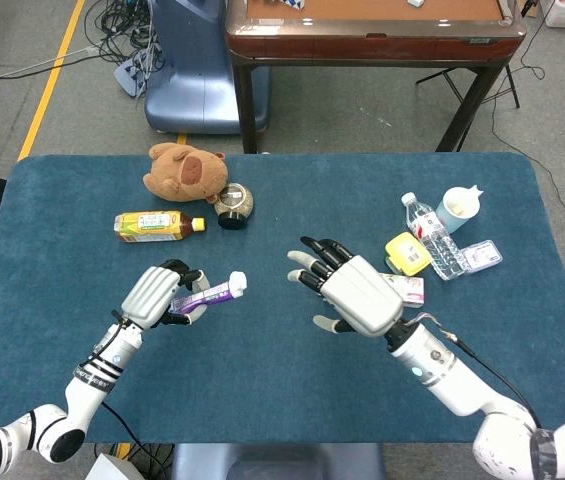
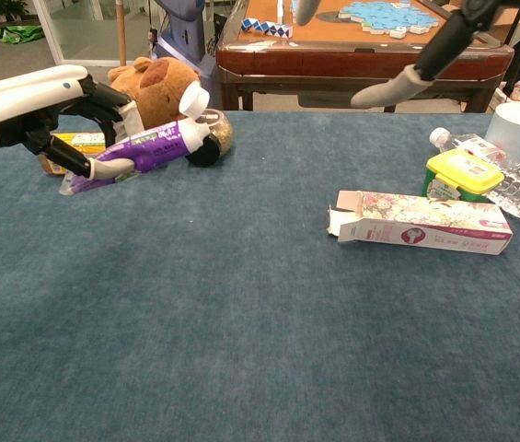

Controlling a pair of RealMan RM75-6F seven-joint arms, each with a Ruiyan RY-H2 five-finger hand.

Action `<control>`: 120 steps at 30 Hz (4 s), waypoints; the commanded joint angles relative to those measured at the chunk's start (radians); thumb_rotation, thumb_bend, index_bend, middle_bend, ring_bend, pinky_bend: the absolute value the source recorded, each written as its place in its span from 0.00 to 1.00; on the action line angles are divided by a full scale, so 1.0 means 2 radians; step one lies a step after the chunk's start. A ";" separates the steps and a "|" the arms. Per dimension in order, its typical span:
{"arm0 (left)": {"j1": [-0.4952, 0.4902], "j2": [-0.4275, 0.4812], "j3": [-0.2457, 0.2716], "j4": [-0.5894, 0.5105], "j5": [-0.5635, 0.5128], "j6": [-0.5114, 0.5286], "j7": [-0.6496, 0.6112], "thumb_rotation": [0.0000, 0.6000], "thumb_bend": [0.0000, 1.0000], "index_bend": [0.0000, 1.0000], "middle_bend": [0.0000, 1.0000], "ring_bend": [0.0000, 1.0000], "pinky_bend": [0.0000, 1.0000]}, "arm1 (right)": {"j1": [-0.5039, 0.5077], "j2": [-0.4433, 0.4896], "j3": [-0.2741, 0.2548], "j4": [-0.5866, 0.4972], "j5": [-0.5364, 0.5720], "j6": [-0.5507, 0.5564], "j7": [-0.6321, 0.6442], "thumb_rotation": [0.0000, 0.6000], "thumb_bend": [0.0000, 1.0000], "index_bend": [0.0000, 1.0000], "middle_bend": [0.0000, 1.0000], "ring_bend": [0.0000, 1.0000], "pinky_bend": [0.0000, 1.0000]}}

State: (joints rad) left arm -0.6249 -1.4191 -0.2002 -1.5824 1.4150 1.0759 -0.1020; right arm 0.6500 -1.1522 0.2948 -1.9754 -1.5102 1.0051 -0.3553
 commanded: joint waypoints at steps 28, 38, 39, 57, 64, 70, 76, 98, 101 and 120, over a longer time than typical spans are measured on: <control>-0.027 -0.011 0.007 -0.001 0.006 -0.006 -0.021 1.00 0.44 0.64 0.69 0.48 0.25 | 0.091 -0.096 -0.019 0.064 0.095 -0.041 -0.060 1.00 0.21 0.31 0.19 0.08 0.17; -0.028 -0.010 0.007 0.008 0.002 -0.007 -0.050 1.00 0.45 0.65 0.69 0.48 0.25 | 0.087 -0.095 -0.035 0.072 0.105 -0.030 -0.047 1.00 0.21 0.31 0.19 0.08 0.17; -0.028 -0.010 0.007 0.009 0.002 -0.007 -0.053 1.00 0.45 0.65 0.69 0.48 0.25 | 0.086 -0.095 -0.037 0.073 0.105 -0.029 -0.045 1.00 0.21 0.31 0.19 0.08 0.17; -0.026 -0.008 0.006 0.016 -0.002 -0.003 -0.090 1.00 0.45 0.65 0.69 0.48 0.25 | 0.084 -0.121 -0.049 0.099 0.101 -0.018 0.006 1.00 0.21 0.31 0.19 0.08 0.17; -0.018 -0.002 0.015 0.014 0.024 0.021 -0.094 1.00 0.45 0.65 0.69 0.48 0.25 | 0.066 -0.098 -0.043 0.075 0.072 0.003 0.097 1.00 0.21 0.31 0.19 0.08 0.17; -0.013 0.002 0.019 0.005 0.038 0.038 -0.099 1.00 0.45 0.65 0.70 0.48 0.25 | 0.050 -0.074 -0.029 0.064 0.048 0.025 0.211 1.00 0.17 0.25 0.18 0.08 0.16; -0.013 0.002 0.016 0.001 0.036 0.040 -0.102 1.00 0.45 0.65 0.70 0.48 0.25 | 0.063 -0.073 -0.018 0.062 0.074 -0.014 0.294 0.98 0.01 0.00 0.02 0.01 0.04; -0.021 -0.012 0.004 -0.004 0.026 0.044 -0.091 1.00 0.46 0.66 0.70 0.48 0.25 | 0.117 -0.155 0.035 0.138 0.115 -0.085 0.508 0.75 0.00 0.00 0.00 0.00 0.00; -0.022 -0.012 0.003 -0.005 0.024 0.043 -0.090 1.00 0.46 0.66 0.70 0.48 0.25 | 0.121 -0.167 0.037 0.149 0.122 -0.087 0.514 0.75 0.00 0.00 0.00 0.00 0.00; -0.029 -0.017 -0.001 -0.004 0.017 0.037 -0.088 1.00 0.46 0.66 0.70 0.48 0.25 | 0.133 -0.203 0.050 0.177 0.124 -0.099 0.572 0.56 0.00 0.00 0.00 0.00 0.00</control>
State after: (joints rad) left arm -0.6823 -1.4521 -0.2028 -1.5914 1.4492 1.1504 -0.2775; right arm 0.9140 -1.5560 0.3929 -1.6235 -1.2641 0.8092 0.7864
